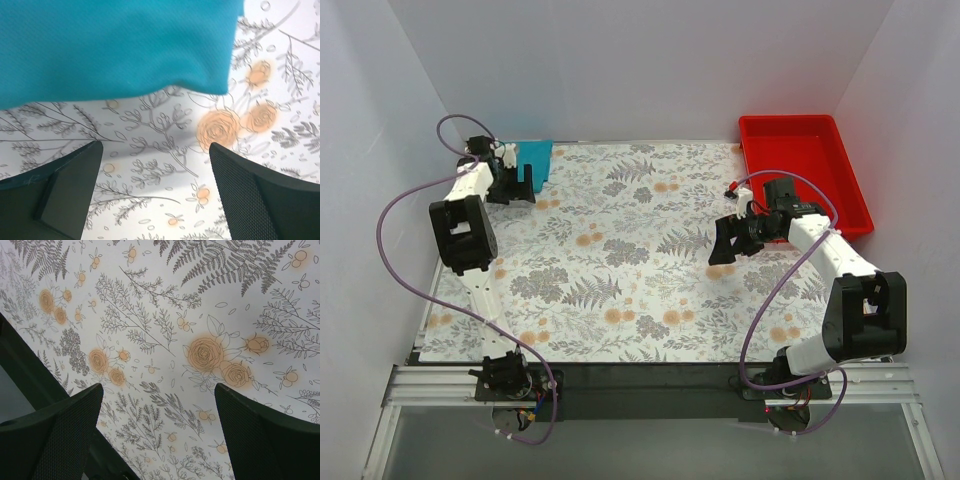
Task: Fold and stack the t-shirts
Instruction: Neatly place the folded tshirt to the corner
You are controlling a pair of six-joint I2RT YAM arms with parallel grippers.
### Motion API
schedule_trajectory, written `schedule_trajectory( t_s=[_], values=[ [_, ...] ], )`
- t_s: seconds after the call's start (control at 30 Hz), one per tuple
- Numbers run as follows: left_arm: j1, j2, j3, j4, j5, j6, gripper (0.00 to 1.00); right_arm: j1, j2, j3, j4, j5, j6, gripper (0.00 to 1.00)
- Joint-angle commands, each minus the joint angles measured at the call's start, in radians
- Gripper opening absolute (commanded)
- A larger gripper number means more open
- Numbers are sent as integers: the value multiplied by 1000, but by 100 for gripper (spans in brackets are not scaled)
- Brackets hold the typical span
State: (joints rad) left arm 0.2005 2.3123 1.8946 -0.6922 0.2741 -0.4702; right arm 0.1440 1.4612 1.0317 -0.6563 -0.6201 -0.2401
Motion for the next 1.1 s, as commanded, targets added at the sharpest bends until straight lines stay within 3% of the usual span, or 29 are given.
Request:
schedule_trajectory(
  t_s=[0.0, 0.27, 0.47, 0.73, 0.97, 1.07],
  values=[
    [2, -108, 21, -95, 49, 30, 87, -7, -33, -1, 4, -33, -4, 98],
    [8, -286, 75, -165, 290, -27, 91, -18, -64, 11, 4, -15, -8, 98],
    [-27, -415, 32, -222, 264, -125, 92, -55, -88, 53, -3, -1, -4, 98],
    [-125, -775, -390, -152, 229, -116, 92, -103, -163, 21, -9, 51, -11, 98],
    [-174, -996, -710, -95, 232, -137, 92, -119, -269, -113, -5, 108, -34, 98],
    [-184, -1054, -781, -79, 232, -127, 93, -123, -315, -163, 3, 125, -38, 98]
  ],
)
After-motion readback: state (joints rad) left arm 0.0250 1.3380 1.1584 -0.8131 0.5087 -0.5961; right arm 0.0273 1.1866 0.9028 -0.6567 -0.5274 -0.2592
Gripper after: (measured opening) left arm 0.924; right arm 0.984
